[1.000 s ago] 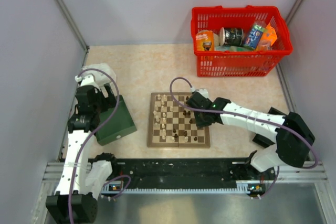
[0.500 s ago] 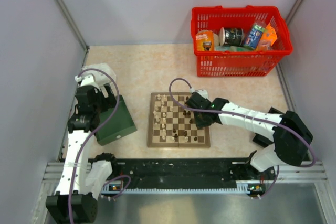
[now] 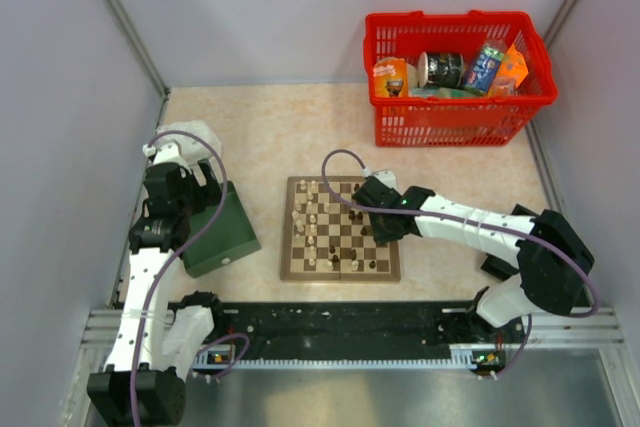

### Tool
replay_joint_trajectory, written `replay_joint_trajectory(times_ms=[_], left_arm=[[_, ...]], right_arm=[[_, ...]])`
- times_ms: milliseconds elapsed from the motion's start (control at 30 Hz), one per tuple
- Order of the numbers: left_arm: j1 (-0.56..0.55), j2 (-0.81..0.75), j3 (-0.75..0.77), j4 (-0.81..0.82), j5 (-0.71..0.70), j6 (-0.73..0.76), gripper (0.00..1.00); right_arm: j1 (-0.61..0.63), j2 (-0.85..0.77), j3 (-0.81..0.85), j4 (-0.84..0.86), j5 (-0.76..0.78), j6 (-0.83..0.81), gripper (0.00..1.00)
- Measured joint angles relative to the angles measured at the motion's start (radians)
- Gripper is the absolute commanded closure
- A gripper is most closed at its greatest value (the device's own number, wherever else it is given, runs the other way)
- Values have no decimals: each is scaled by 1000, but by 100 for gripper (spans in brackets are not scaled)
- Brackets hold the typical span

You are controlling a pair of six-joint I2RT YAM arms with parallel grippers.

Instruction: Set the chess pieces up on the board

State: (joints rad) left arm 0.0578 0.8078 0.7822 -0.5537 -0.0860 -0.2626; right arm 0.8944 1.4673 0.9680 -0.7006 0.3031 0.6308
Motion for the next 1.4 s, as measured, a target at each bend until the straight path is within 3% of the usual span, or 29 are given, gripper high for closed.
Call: replay_joint_trajectory(times_ms=[600, 1033, 1400], left_arm=[[0, 0, 0, 0, 0, 0, 2], [0, 0, 0, 0, 0, 0, 2], [0, 0, 0, 0, 0, 0, 2]], right_arm=[[0, 14, 0, -2, -4, 1, 68], [24, -126, 124, -56, -66, 0, 64], [31, 87, 240, -3, -25, -75, 64]])
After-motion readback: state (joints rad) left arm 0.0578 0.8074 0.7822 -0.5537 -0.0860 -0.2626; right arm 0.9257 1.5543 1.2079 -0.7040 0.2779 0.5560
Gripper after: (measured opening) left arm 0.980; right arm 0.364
